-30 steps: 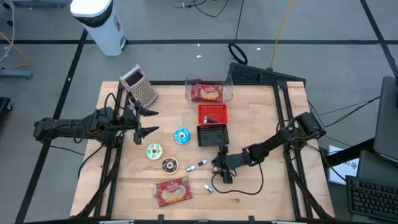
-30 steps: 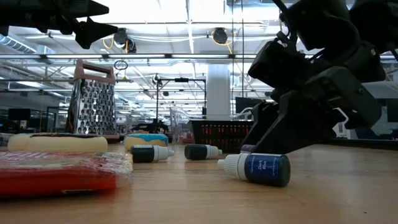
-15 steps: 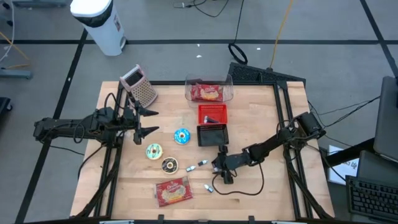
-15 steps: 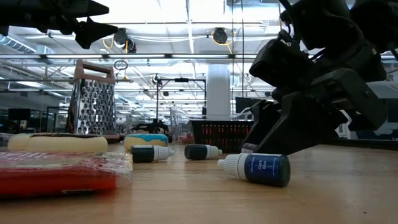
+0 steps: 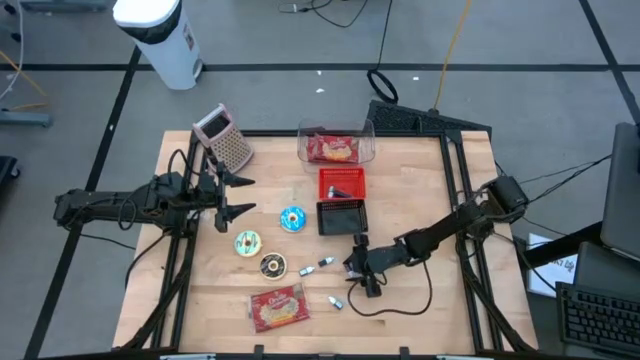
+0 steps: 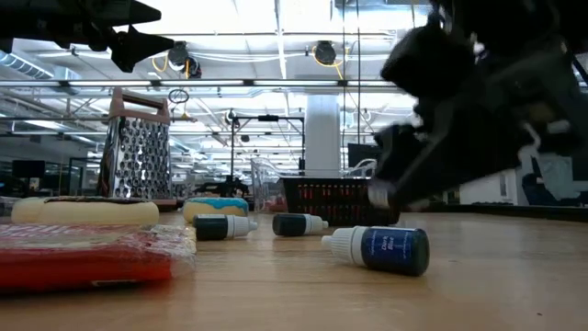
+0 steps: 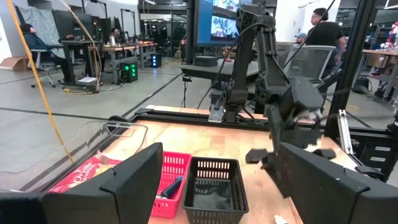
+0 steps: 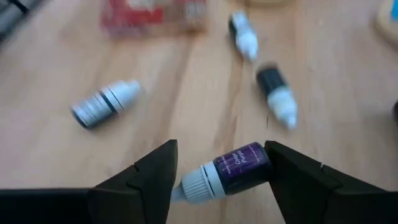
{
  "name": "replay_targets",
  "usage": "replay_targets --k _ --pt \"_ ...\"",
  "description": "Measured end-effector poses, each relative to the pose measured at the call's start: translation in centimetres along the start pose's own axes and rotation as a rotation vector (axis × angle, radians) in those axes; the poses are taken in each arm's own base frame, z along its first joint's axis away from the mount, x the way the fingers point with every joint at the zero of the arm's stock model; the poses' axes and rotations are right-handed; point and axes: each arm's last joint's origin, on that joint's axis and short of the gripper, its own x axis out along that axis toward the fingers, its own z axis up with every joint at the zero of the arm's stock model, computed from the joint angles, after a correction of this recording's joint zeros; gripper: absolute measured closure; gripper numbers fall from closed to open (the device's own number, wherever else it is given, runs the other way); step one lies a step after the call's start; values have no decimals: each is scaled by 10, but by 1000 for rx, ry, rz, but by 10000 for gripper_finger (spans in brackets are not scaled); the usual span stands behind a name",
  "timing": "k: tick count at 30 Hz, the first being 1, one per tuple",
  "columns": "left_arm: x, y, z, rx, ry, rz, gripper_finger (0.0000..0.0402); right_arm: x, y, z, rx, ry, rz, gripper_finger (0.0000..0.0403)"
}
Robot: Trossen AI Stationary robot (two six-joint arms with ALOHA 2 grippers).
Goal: Pick & Place Food Item
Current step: Put the violet food coloring into the red bin
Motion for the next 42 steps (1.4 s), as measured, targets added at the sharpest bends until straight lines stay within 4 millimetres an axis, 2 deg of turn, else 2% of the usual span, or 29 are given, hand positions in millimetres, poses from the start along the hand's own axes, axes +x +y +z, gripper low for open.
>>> replay_targets --k 15,25,34,38,42 --pt "0 0 0 0 0 0 91 -43 7 33 -18 -113 22 184" --pt "0 0 0 0 0 0 91 -44 7 32 -31 -102 16 190" --pt "0 0 0 0 0 0 91 -44 7 32 -44 -99 15 224" --pt "0 0 0 0 0 0 91 -55 22 34 -142 -107 136 234" --pt "0 0 0 0 0 0 92 -71 51 35 -81 -116 230 241"
